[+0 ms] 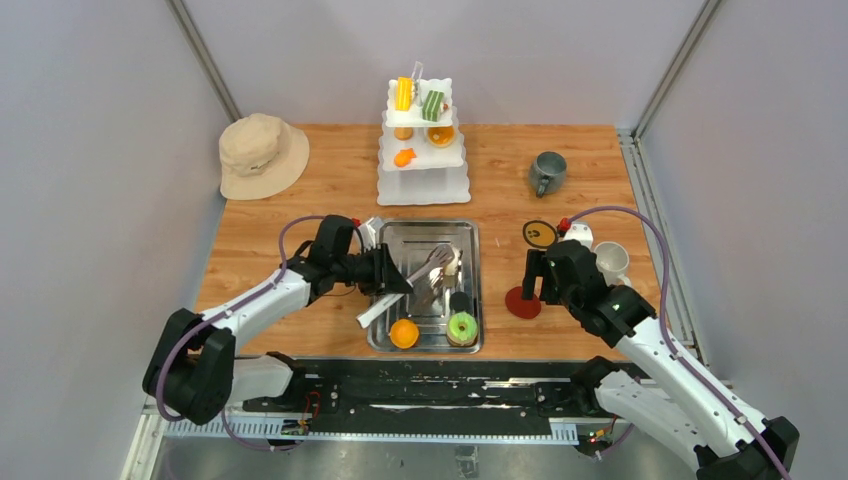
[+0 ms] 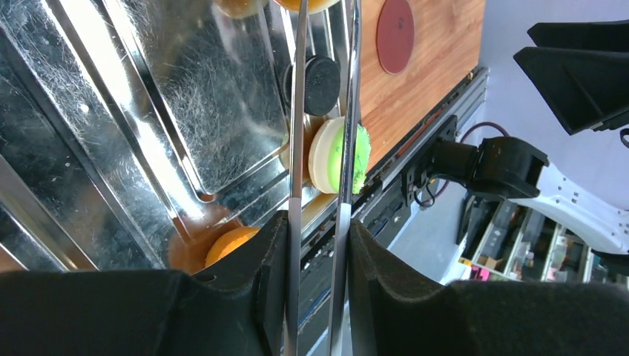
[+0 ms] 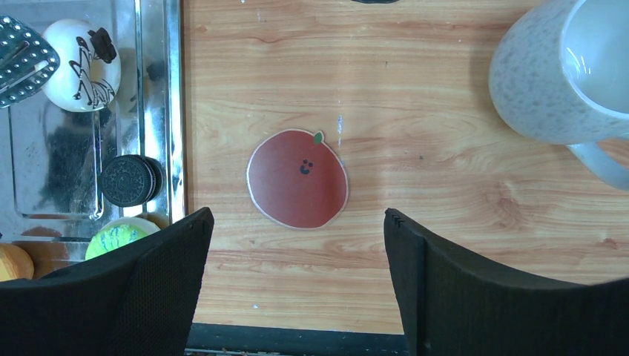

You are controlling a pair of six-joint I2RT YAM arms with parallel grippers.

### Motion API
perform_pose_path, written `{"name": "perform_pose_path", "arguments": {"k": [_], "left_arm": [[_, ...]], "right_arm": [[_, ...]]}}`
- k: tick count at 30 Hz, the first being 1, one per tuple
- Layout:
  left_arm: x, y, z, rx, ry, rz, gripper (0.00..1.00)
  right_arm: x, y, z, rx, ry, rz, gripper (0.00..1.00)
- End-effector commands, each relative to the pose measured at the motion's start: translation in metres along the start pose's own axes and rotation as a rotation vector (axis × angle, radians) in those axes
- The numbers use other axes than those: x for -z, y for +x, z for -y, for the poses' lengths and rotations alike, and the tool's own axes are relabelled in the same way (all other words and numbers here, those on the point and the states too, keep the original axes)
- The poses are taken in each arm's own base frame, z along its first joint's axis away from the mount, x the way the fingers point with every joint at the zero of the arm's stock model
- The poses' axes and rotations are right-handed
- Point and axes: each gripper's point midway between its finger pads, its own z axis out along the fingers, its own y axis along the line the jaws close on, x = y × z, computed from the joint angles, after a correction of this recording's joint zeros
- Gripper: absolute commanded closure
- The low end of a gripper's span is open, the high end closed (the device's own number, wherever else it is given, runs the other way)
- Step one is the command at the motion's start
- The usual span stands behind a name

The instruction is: Serve the afternoon tea

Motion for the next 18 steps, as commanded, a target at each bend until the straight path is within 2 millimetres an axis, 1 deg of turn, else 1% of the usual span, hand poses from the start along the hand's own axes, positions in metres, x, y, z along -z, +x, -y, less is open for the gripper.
{"name": "perform_pose_path", "arguments": {"k": [1, 4, 10, 14, 16, 18], "left_arm": [[0.000, -0.013, 0.012, -0.018, 0.081, 0.029, 1.00], [0.002, -0.015, -0.001, -0.014, 0.032, 0.038, 1.00], [0.002, -0.011, -0.025, 0.067, 0.003, 0.013, 1.00], [0.009, -0.013, -0.036, 0.059, -0.056, 0.015, 0.89], [0.015, -0.015, -0.043, 0.050, -0.113, 0.022, 0.85], [0.023, -0.017, -0.050, 0.031, -0.170, 0.023, 0.83]], "right_arm": [[0.000, 0.001, 0.003, 0.018, 0.008, 0.007, 0.16], [0.000, 0.001, 0.003, 0.018, 0.012, 0.007, 0.16], [-0.001, 0.000, 0.002, 0.022, 0.011, 0.005, 0.16], [-0.001, 0.002, 0.003, 0.022, 0.011, 0.009, 0.16], [0.000, 0.002, 0.004, 0.021, 0.012, 0.008, 0.16], [0.000, 0.003, 0.005, 0.022, 0.013, 0.009, 0.16]]}}
